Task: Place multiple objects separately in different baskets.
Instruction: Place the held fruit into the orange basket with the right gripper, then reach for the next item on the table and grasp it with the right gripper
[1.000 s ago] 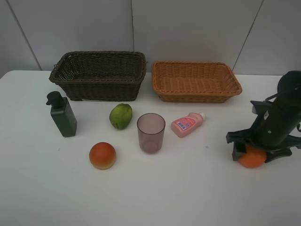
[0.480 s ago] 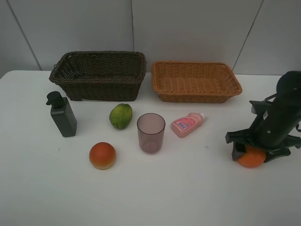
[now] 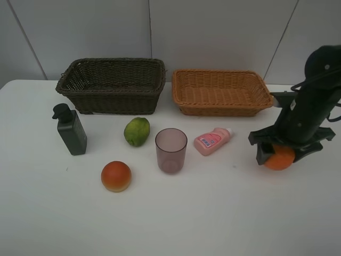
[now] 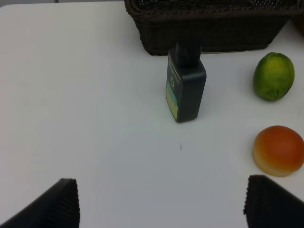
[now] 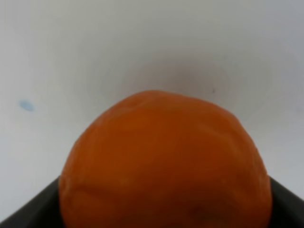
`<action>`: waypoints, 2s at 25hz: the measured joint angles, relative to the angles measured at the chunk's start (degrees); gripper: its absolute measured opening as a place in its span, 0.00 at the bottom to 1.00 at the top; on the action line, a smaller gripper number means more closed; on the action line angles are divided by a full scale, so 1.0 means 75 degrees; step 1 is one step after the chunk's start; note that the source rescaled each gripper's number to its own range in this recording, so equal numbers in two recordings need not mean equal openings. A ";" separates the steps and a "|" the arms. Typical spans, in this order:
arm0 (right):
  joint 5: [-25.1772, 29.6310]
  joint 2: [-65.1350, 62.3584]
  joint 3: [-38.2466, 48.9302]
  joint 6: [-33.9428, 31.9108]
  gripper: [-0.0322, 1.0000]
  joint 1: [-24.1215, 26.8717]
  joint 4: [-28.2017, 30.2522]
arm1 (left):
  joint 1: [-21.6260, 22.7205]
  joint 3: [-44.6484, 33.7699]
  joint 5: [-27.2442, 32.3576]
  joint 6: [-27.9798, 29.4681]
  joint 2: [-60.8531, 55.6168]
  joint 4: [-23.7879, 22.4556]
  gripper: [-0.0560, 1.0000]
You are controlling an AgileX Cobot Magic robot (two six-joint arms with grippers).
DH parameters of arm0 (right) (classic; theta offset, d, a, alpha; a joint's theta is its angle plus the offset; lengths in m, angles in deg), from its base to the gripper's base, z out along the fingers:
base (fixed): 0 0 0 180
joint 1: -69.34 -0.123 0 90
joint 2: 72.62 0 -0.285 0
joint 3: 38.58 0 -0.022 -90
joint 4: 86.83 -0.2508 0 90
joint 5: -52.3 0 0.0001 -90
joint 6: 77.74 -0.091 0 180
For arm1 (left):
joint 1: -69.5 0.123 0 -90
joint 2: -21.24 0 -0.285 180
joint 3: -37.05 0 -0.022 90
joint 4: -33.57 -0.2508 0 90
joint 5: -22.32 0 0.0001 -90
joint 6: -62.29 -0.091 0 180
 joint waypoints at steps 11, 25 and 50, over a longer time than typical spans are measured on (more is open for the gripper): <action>0.2290 0.1793 -0.5026 0.0363 0.52 -0.0596 0.0204 | 0.0000 0.0000 0.0000 0.0000 0.0000 0.0000 0.91; 0.0209 0.4475 -0.7156 0.0363 0.52 -0.0670 0.0212 | 0.0000 0.0000 0.0000 0.0000 0.0000 0.0000 0.91; 0.0696 0.3642 -0.7016 0.0363 0.86 -0.1025 0.0212 | 0.0000 0.0000 0.0000 0.0000 0.0000 0.0000 0.91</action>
